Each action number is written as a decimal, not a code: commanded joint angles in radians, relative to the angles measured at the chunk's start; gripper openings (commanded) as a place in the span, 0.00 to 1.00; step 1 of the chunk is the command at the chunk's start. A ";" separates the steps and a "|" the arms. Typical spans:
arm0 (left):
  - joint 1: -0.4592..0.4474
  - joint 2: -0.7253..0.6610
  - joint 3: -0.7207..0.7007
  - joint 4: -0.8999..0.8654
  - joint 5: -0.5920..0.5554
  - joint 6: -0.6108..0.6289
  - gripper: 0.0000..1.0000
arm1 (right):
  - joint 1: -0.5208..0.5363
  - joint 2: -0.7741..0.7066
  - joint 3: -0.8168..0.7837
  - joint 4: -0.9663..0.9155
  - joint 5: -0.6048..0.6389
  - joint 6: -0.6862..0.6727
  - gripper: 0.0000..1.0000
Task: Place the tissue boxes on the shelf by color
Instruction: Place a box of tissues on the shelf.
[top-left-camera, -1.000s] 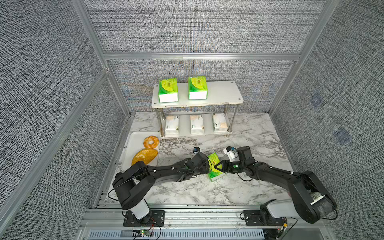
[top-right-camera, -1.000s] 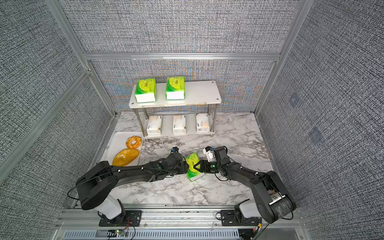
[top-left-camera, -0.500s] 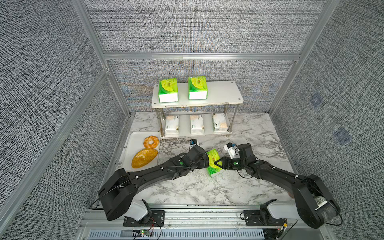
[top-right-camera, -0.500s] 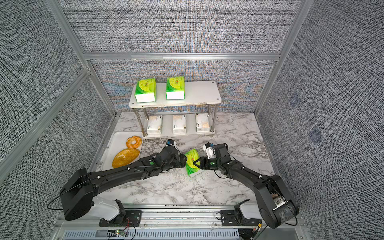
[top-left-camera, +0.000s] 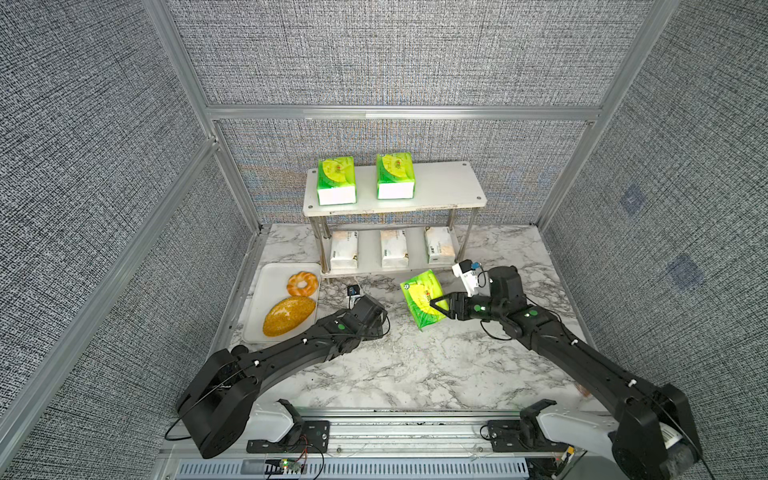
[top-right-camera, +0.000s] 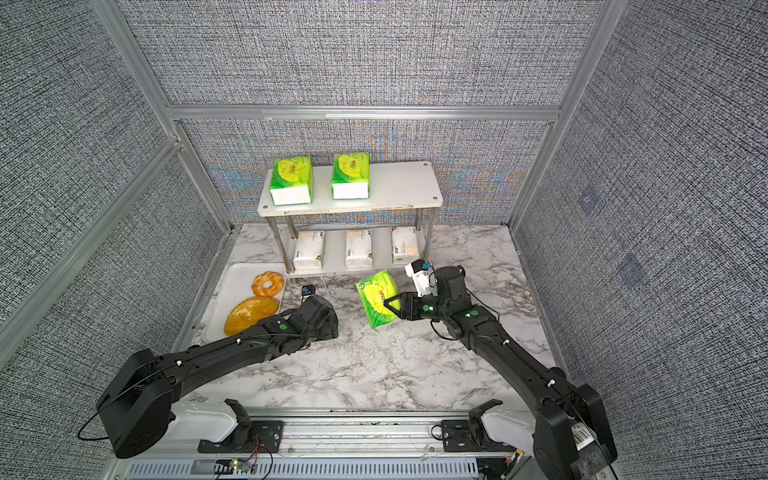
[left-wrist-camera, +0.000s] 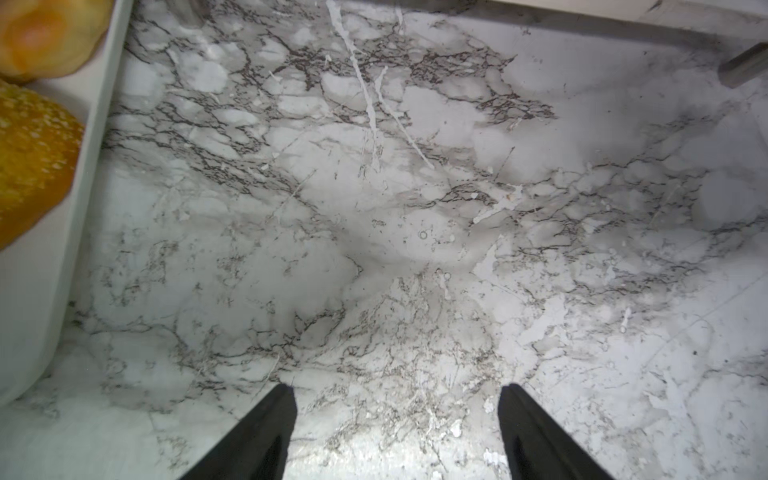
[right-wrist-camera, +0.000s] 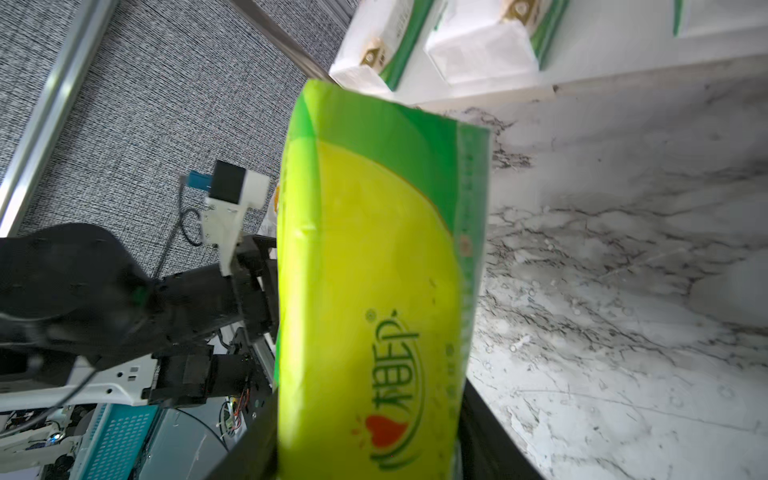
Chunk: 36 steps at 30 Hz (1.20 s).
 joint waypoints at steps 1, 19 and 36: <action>0.003 0.010 -0.003 0.004 -0.010 0.010 0.82 | -0.003 -0.023 0.089 0.001 -0.018 -0.005 0.53; 0.004 -0.017 -0.014 0.003 -0.018 0.017 0.82 | -0.125 0.116 0.587 0.071 0.214 -0.018 0.53; 0.004 0.004 0.002 0.004 -0.007 0.018 0.81 | -0.229 0.513 1.003 0.007 0.184 0.055 0.53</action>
